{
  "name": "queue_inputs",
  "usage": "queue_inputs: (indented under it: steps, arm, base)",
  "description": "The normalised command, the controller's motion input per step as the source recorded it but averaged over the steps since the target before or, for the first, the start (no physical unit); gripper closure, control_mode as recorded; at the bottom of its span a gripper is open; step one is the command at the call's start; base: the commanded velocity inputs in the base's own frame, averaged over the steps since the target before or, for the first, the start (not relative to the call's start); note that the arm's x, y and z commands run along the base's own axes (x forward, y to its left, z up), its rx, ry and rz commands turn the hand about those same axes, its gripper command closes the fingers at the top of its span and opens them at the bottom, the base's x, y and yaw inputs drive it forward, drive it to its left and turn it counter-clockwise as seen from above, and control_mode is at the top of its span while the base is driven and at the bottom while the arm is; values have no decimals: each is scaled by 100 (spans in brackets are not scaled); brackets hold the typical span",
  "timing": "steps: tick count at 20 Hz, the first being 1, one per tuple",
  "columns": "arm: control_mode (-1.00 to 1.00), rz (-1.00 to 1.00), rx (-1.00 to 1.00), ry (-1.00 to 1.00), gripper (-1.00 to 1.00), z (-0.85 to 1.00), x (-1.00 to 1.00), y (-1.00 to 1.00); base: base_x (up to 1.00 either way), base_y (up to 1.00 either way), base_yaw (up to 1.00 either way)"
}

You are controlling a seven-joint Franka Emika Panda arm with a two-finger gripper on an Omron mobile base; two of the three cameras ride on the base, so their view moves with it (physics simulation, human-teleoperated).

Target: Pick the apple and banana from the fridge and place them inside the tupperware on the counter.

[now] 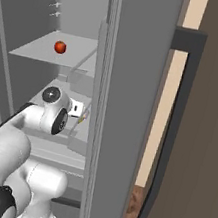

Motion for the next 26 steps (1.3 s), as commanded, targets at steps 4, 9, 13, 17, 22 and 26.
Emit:
queue_inputs:
  steps: [4,9,13,17,22,26]
  arm:
    - [-100,0,0,5,-100,-7,48,0]
    - [-100,-1,0,11,-100,-9,37,0]
    - [-100,-3,0,18,-100,-14,28,0]
    - [-100,0,0,21,-100,-19,23,0]
    - [-100,0,0,7,-100,-25,15,0]
    - [-100,0,0,0,-100,-33,5,0]
  base:
    - [0,0,0]
    - [0,0,0]
    - [0,0,0]
    - [0,0,0]
    - [0,0,0]
    - [0,0,0]
